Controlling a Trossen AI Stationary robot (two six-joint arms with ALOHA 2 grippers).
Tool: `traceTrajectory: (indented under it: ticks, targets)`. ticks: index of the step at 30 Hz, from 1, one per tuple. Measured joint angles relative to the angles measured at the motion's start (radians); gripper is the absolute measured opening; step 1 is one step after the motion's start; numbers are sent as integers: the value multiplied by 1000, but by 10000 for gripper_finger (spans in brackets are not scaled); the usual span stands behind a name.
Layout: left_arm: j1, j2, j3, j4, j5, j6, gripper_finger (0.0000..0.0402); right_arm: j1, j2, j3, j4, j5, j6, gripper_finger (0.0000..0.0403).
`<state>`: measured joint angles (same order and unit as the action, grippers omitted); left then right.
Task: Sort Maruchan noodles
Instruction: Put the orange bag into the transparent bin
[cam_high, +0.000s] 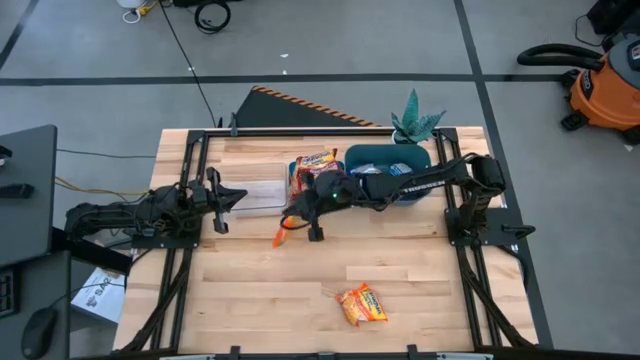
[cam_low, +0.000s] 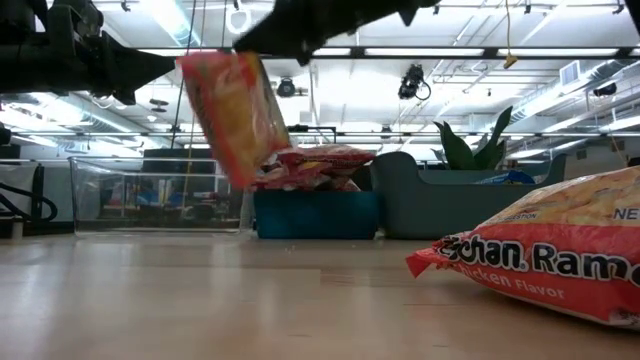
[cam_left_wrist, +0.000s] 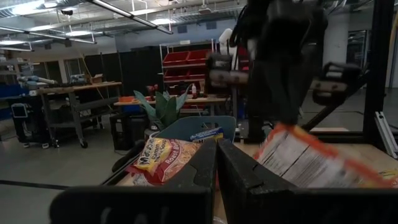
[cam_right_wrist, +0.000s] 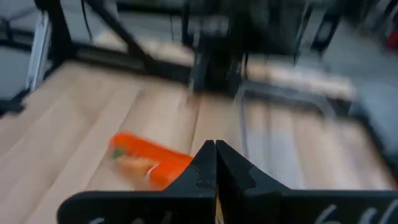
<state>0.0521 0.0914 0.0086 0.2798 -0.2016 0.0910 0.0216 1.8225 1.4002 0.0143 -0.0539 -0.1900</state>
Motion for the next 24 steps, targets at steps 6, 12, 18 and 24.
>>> traceTrajectory:
  ticks: [6, 12, 18, 24]
  targets:
    - [0, 0, 0, 0, 0, 0, 18, -48, 4, 0, 213, -21, -115, 2]
    - [0, 0, 0, 0, 0, 0, 18, -122, 22, 2, 410, -183, -104, 2]
    - [0, 0, 0, 0, -1, 0, 18, -175, 64, 2, 509, -231, -105, 2]
    - [0, 0, 0, -1, 0, 0, 18, -208, 168, 19, 555, -256, -78, 3]
